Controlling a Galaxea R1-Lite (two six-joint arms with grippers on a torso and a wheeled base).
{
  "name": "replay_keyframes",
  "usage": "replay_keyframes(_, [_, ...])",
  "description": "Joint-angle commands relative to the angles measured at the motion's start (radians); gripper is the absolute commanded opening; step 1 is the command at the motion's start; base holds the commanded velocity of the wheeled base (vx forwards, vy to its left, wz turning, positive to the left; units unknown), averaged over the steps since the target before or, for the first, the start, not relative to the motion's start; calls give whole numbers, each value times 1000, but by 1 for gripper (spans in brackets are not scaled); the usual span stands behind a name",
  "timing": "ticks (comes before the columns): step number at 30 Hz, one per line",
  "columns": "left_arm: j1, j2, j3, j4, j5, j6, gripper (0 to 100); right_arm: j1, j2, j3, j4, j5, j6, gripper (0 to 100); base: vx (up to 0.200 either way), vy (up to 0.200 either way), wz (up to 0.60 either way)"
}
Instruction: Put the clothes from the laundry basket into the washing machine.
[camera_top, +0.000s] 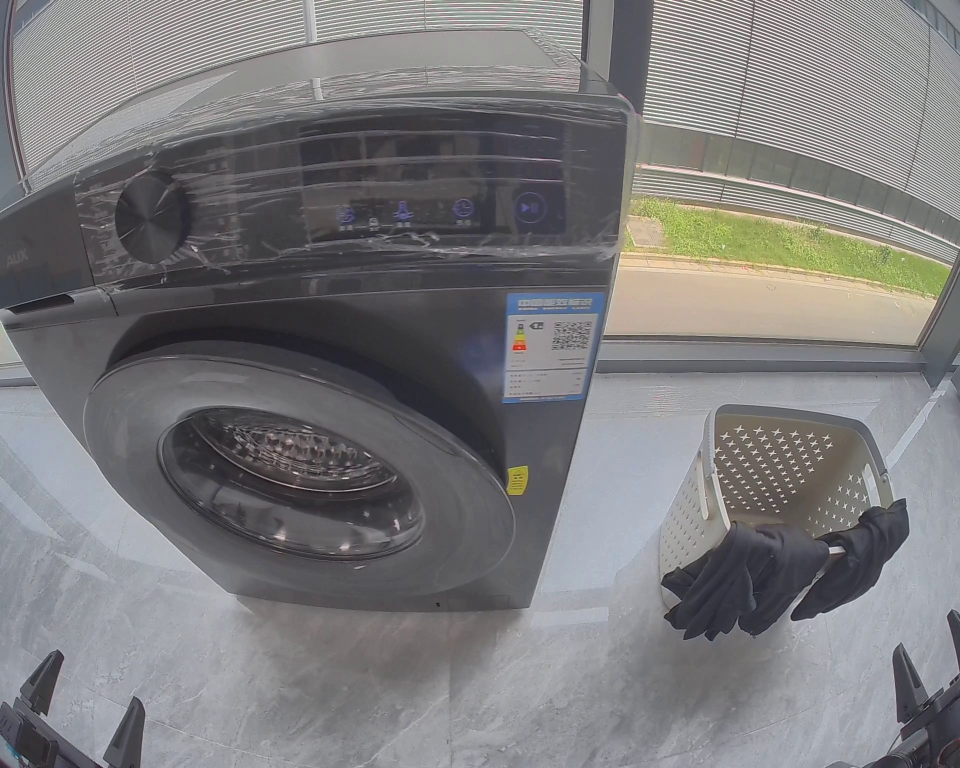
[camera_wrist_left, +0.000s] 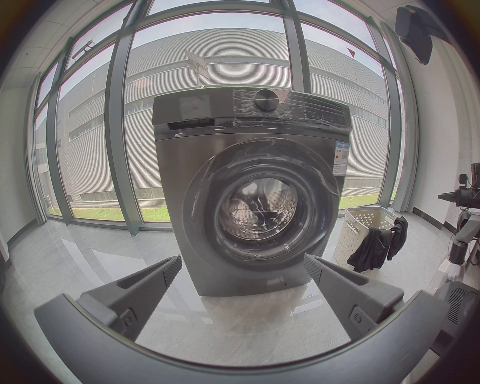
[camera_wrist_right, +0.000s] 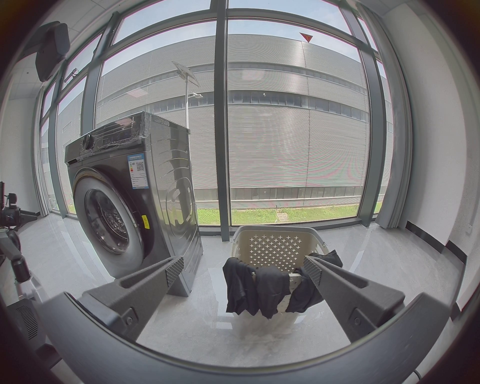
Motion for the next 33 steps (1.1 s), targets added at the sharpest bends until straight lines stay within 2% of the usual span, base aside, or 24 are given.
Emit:
replay_keyframes(1, [0,-18,18,0,0,0,100,0,-16,18,0,0,0,100,0,200,0])
replay_keyframes(10, [0,-18,18,0,2,8,100,0,-16,18,0,0,0,100,0,200,0])
replay_keyframes(22, [0,-18,18,0,2,8,100,0,-16,18,0,0,0,100,0,0,0])
replay_keyframes(31, [0,-18,18,0,2,8,100,0,-16,18,0,0,0,100,-200,0,0])
replay_keyframes(33, [0,-18,18,0,3,10,100,0,-16,18,0,0,0,100,0,0,0])
